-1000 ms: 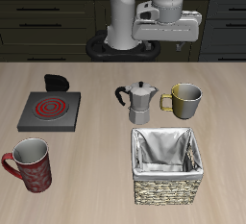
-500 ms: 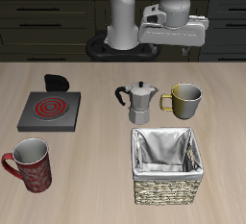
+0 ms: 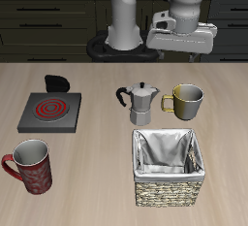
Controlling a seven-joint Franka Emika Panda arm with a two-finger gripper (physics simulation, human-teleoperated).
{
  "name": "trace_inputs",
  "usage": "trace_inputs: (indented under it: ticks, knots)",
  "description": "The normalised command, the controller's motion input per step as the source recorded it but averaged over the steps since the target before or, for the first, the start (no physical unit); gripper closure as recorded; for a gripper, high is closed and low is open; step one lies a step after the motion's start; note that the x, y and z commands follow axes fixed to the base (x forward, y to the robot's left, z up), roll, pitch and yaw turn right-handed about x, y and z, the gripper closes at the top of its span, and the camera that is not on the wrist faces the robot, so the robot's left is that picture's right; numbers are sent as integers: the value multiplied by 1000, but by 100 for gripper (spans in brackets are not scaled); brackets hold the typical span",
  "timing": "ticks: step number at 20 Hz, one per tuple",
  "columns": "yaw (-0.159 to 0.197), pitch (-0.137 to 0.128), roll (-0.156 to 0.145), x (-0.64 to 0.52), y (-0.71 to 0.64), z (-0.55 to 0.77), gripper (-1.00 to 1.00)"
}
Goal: Place the white and yellow mug in the basket
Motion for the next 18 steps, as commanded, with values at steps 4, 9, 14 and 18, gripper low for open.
trace_inputs:
  ticks: [4, 9, 14, 18]
  knots:
    - [-10, -28, 8, -139, 107, -219, -100]
    - [23, -46, 9, -83, 14, -131, -100]
    - [1, -21, -4, -31, 20, -182, -100]
    - [-2, -20, 4, 11, 23, -111, -100]
